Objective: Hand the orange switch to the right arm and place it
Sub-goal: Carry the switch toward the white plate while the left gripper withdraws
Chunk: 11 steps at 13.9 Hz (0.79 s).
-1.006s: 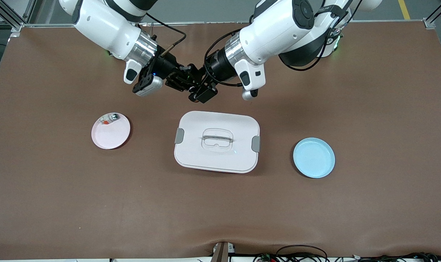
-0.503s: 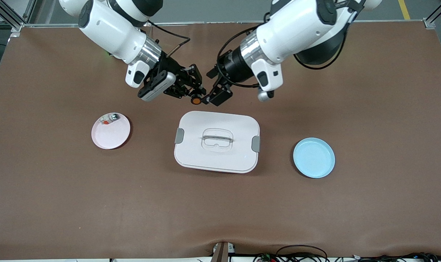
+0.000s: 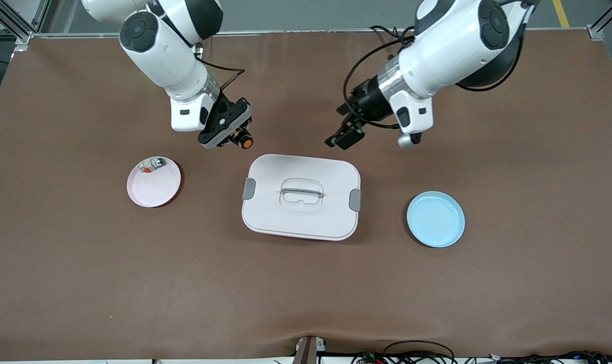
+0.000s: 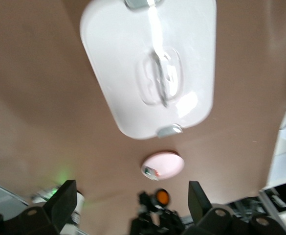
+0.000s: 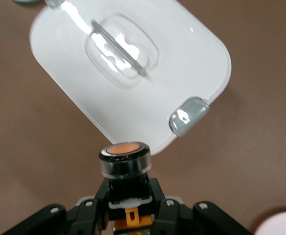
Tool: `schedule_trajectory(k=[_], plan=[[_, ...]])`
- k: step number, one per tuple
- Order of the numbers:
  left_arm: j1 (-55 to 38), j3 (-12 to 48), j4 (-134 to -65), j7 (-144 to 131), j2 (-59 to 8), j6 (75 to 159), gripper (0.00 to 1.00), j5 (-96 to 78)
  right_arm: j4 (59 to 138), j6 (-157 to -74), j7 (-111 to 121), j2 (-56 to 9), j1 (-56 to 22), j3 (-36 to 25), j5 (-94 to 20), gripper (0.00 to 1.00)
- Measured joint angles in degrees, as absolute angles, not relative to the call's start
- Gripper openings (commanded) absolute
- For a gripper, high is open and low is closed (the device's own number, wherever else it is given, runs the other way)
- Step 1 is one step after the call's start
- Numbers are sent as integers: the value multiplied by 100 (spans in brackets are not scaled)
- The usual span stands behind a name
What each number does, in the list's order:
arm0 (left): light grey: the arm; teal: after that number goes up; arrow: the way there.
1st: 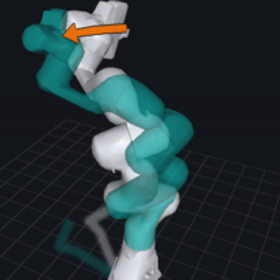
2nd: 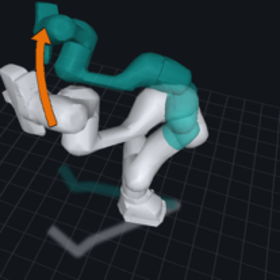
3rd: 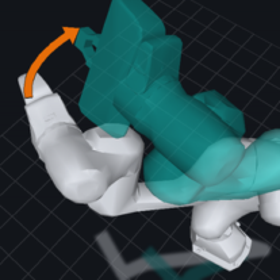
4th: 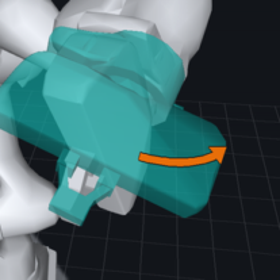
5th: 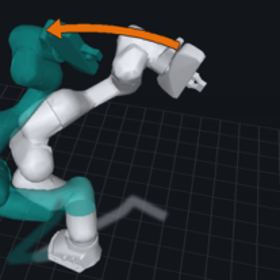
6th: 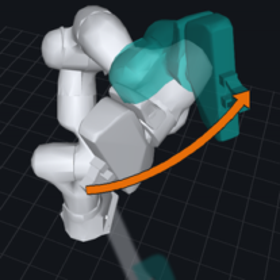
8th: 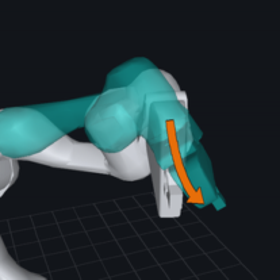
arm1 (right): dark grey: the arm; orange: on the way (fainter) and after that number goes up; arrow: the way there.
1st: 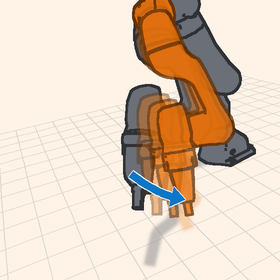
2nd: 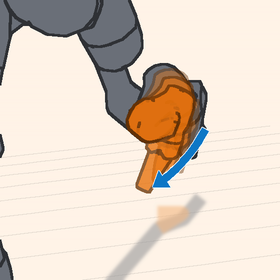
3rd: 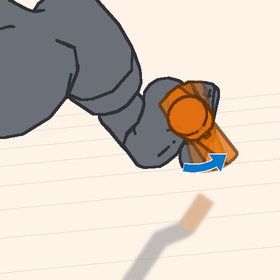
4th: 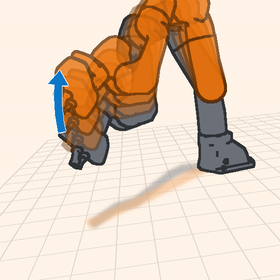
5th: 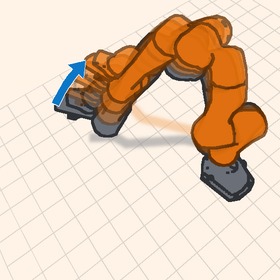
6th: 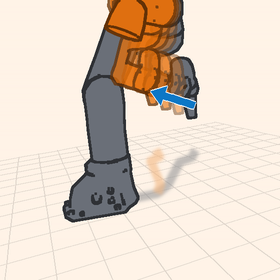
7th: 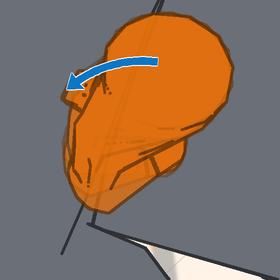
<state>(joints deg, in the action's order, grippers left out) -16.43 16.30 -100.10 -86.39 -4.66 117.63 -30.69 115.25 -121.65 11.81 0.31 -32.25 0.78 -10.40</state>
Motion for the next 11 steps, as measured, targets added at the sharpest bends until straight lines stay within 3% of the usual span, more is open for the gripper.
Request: schedule_trajectory(k=[4, 11], plan=[[-964, 1617, -10700, -7217, 96, 11019, 100, -2687, 11931, -12117, 2322, -43, -2968, 66, -809, 0], [210, 1611, -10845, -4866, 260, 10070, 100, -1938, 12826, -12494, 4294, 50, -2016, 24, -794, 0]])
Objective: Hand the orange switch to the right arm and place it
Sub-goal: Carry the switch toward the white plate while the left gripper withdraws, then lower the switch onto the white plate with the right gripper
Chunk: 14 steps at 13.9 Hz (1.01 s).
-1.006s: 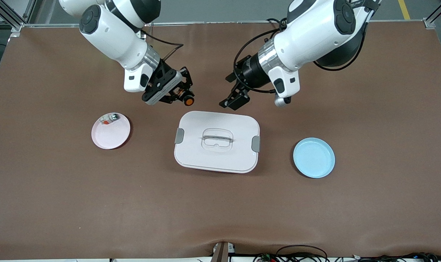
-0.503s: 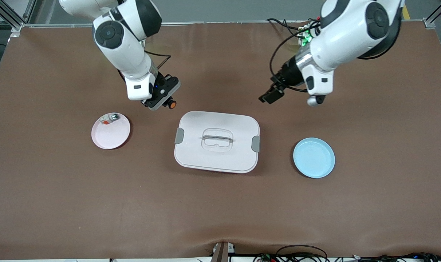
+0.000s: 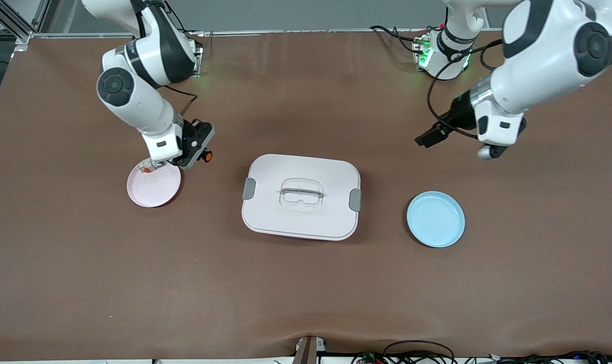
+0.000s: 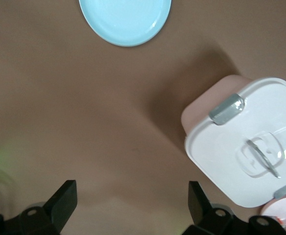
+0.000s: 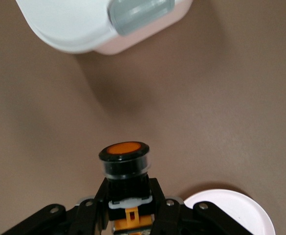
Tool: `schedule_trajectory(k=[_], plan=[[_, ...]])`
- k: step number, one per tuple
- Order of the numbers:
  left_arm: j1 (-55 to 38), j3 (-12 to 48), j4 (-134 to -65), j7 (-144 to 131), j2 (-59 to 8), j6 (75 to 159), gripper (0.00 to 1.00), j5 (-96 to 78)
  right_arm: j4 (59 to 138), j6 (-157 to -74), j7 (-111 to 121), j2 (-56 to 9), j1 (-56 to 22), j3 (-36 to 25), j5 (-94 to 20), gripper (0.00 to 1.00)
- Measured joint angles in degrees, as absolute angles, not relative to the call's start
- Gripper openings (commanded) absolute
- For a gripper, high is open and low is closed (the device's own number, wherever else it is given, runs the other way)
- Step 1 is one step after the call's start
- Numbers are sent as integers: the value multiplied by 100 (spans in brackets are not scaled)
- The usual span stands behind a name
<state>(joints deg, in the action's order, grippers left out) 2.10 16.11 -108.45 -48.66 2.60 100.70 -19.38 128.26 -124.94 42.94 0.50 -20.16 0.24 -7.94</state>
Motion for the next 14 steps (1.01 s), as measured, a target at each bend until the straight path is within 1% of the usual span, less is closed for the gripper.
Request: schedule_trajectory(k=[3, 7, 10, 14], plan=[[841, 1603, -10915, -3638, 392, 9912, 100, -1762, 13355, -12871, 4850, 192, -1816, 24, -788, 0], [1550, 1588, -10951, -2032, 555, 9830, 100, -1380, 13876, -13303, 5976, 254, -1174, 16, -786, 0], [1626, 1613, -10885, -1713, 674, 9832, 100, -965, 14266, -13775, 6485, 254, -931, 14, -784, 0], [1563, 1676, -10460, -1713, 720, 9833, 100, -773, 14385, -14172, 6787, 169, -800, 16, -729, 0]])
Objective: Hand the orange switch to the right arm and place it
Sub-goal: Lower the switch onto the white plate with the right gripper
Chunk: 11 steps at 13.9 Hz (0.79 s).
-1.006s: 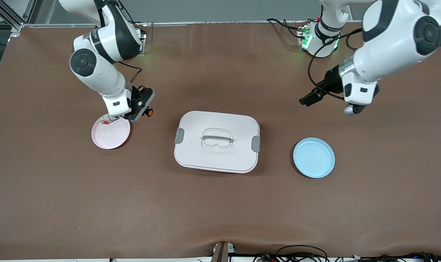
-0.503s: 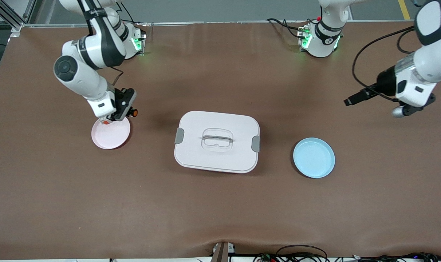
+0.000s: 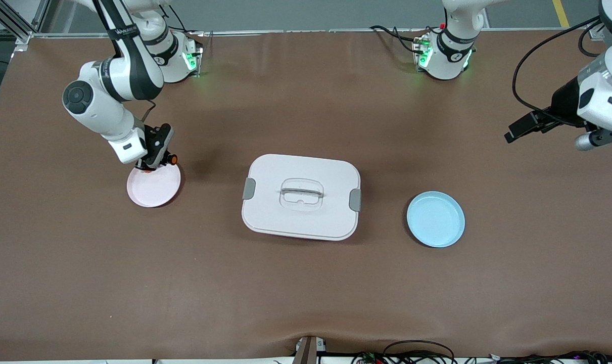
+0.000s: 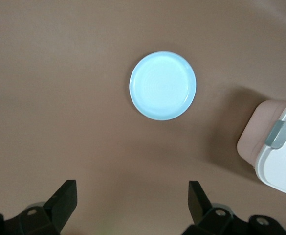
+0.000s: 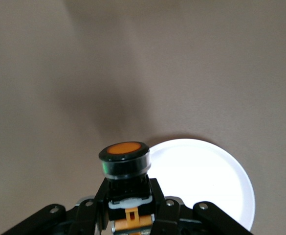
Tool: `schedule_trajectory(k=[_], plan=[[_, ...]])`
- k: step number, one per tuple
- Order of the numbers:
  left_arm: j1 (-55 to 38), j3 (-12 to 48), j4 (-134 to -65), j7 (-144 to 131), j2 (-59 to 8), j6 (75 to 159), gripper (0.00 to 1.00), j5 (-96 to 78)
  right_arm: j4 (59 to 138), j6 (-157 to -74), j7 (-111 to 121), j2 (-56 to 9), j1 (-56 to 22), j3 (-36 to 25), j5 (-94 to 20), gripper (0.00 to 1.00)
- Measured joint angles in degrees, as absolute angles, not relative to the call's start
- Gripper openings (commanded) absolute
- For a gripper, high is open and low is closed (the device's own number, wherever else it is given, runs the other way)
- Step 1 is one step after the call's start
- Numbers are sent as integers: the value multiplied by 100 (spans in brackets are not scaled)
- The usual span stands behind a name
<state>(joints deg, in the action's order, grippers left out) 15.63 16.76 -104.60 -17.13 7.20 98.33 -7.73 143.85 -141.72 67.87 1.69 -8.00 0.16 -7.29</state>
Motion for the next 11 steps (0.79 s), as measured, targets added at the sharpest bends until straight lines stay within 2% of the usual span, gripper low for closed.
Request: schedule_trajectory(k=[5, 11], plan=[[1491, 2091, -9915, -1686, 345, 9766, 100, 8, 14413, -15013, 6803, -495, -678, 16, -156, 0], [1464, 2120, -9722, -1664, 164, 9680, 100, 58, 14261, -15165, 7193, -829, -202, 16, 307, 0]])
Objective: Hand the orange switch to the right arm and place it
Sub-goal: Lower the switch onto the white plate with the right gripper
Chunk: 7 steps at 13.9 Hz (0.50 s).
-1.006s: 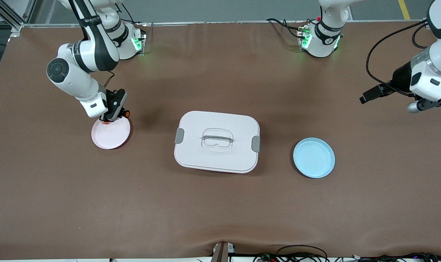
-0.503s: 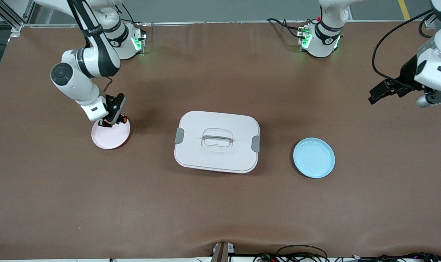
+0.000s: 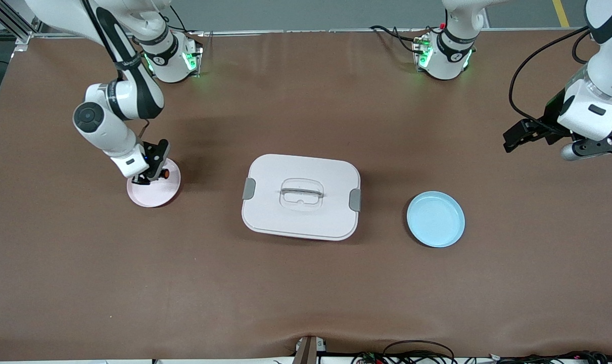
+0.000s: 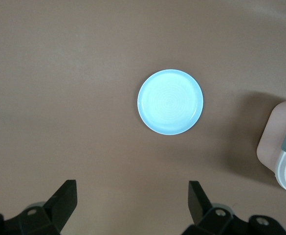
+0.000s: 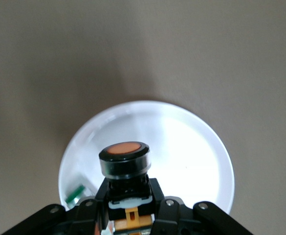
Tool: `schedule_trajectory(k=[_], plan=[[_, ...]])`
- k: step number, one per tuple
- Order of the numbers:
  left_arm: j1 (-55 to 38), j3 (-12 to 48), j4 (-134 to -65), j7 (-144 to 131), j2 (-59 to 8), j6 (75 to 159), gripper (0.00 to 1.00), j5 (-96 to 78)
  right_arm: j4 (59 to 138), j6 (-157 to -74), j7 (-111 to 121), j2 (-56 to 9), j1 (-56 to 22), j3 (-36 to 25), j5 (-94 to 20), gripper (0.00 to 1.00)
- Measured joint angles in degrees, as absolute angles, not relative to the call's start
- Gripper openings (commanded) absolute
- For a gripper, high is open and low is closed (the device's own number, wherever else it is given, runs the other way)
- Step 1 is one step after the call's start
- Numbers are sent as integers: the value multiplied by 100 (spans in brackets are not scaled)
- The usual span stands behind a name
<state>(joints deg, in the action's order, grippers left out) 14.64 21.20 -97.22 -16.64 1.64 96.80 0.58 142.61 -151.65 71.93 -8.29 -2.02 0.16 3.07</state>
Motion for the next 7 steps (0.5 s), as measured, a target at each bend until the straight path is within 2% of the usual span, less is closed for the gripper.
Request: schedule_trajectory(k=[7], plan=[[1462, 2119, -9708, -1541, 81, 9662, 100, 59, 14075, -15603, 7356, -1348, -68, 38, 339, 0]])
